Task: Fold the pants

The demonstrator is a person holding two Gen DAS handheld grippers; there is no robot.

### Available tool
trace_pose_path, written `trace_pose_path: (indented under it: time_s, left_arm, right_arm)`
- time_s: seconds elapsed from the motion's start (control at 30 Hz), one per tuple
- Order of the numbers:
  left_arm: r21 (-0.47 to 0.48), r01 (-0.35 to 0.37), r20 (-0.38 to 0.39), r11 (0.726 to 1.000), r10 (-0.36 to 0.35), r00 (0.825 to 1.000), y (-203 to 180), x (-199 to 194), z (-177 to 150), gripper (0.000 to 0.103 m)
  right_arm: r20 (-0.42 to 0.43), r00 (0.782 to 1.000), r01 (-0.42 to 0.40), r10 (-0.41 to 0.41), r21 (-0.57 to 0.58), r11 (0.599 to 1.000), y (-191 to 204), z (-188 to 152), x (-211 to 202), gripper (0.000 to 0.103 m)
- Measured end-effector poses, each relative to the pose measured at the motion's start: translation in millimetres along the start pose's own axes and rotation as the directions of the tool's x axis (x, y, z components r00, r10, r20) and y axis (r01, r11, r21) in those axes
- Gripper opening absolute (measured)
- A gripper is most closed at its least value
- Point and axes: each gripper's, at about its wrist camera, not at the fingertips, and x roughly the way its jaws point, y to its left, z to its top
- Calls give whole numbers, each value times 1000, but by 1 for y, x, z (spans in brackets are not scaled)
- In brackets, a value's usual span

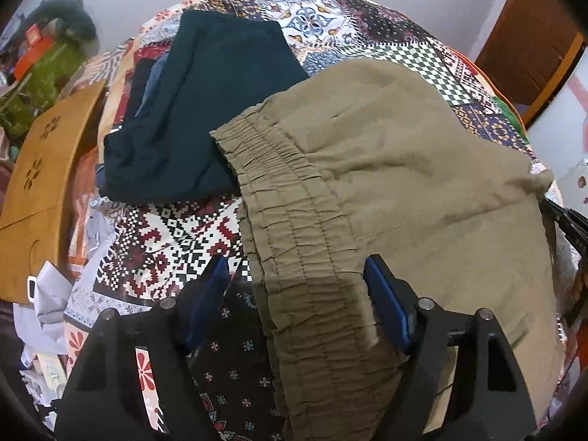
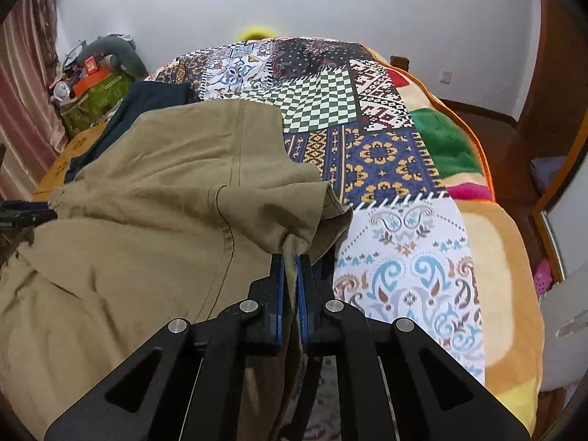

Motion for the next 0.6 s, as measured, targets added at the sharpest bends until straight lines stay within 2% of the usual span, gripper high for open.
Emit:
trace_pose_path:
  time_s: [0.1, 0.23, 0.4, 0.47, 0.6]
  left_arm:
    - [0, -25, 11, 1000, 25, 1000, -2, 2, -3, 78]
    - [-1, -13, 2, 1000, 13, 1000, 0, 4, -3, 80]
    - [60, -8, 9, 998, 8, 1000, -3, 2, -2, 80]
    - [73, -19, 11, 997, 18, 1000, -6, -3, 0, 80]
    - [84, -40, 47, 996, 37, 998, -8, -20, 6, 80]
  right_arm:
    - [-36, 999, 9, -9, 10, 1000, -1, -11, 14, 5]
    - [-71, 997, 3, 1, 45, 999, -7, -15, 25, 6]
    - [-57, 998, 21, -18, 63, 998, -9, -15, 13, 7]
    - [-42, 998, 52, -50, 54, 997, -10, -15, 4, 7]
    - [5, 999, 37, -38, 42, 998, -13, -11, -20, 7]
